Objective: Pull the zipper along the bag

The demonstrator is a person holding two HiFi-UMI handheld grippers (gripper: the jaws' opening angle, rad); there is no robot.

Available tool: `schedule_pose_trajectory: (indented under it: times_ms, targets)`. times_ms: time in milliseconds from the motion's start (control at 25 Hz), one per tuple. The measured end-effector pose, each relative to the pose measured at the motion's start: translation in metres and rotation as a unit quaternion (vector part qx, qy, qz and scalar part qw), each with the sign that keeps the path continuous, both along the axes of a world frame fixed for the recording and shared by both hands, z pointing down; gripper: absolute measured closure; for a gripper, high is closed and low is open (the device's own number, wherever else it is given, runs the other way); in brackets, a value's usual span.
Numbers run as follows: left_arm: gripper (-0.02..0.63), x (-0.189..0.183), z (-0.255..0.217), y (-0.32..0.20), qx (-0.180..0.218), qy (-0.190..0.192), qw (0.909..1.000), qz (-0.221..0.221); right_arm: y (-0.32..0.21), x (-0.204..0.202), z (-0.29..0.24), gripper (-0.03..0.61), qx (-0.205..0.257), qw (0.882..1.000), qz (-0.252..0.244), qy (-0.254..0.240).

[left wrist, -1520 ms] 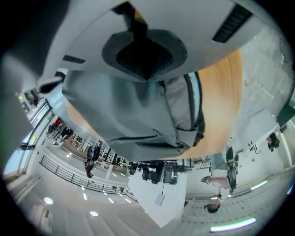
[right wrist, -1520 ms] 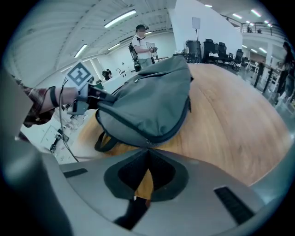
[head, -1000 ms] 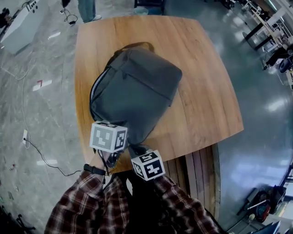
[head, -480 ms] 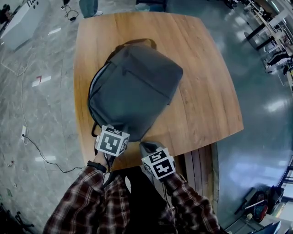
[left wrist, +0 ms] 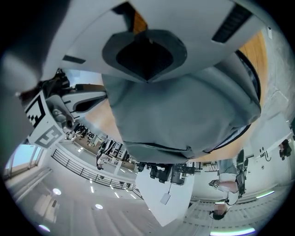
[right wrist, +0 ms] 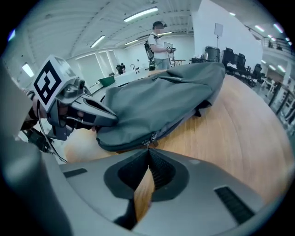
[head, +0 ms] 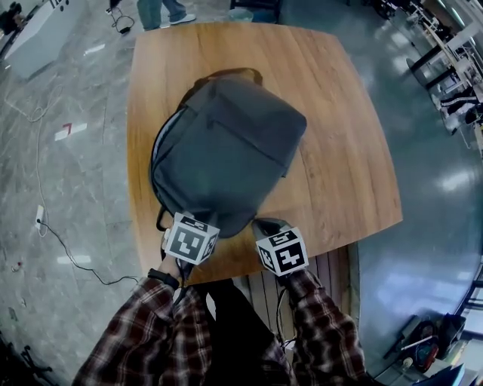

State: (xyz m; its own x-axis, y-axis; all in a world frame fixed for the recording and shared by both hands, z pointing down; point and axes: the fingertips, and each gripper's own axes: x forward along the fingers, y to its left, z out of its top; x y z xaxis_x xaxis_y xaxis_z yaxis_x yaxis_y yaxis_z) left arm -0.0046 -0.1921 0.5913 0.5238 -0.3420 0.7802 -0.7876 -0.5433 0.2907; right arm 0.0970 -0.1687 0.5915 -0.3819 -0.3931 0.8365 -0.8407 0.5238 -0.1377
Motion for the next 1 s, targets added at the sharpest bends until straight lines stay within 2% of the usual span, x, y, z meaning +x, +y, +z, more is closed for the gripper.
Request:
schedule_pose_trajectory:
  times_ms: [120,280,400,480,640,800,920,1000]
  targets:
    - [0.606,-0.003,-0.002,0.001,0.002,0.003,1.0,0.005,0.003,-0.003,-0.003,0.568,-0.005,1.0,0.013,-0.024]
    - [0.604,-0.005,-0.022,-0.002,-0.002,0.042,0.9991,-0.007,0.005,0.01,-0.018,0.554,0.0,0.998,0.048,-0.05]
    - [0.604,-0.01,-0.059,-0.01,0.048,0.061,0.9963,-0.037,-0.001,0.02,-0.042,0.554,0.031,0.993,0.088,-0.066]
    - [0.604,-0.009,-0.095,-0.019,0.091,0.077,0.9913,-0.055,-0.012,0.018,-0.067,0.555,0.072,0.99,0.099,-0.069]
    - [0.604,-0.004,-0.183,-0.034,0.183,0.104,0.9728,-0.096,-0.035,-0.008,-0.145,0.556,0.169,0.977,0.088,-0.097]
    - [0.604,-0.012,-0.267,-0.028,0.28,0.103,0.9473,-0.117,-0.044,-0.033,-0.24,0.563,0.274,0.951,0.078,-0.121]
    - [0.604,-0.02,-0.309,-0.011,0.332,0.121,0.9253,-0.137,-0.032,-0.049,-0.291,0.568,0.33,0.932,0.062,-0.135]
    - [0.604,-0.024,-0.324,-0.001,0.356,0.127,0.9143,-0.146,-0.021,-0.057,-0.31,0.568,0.354,0.923,0.052,-0.141]
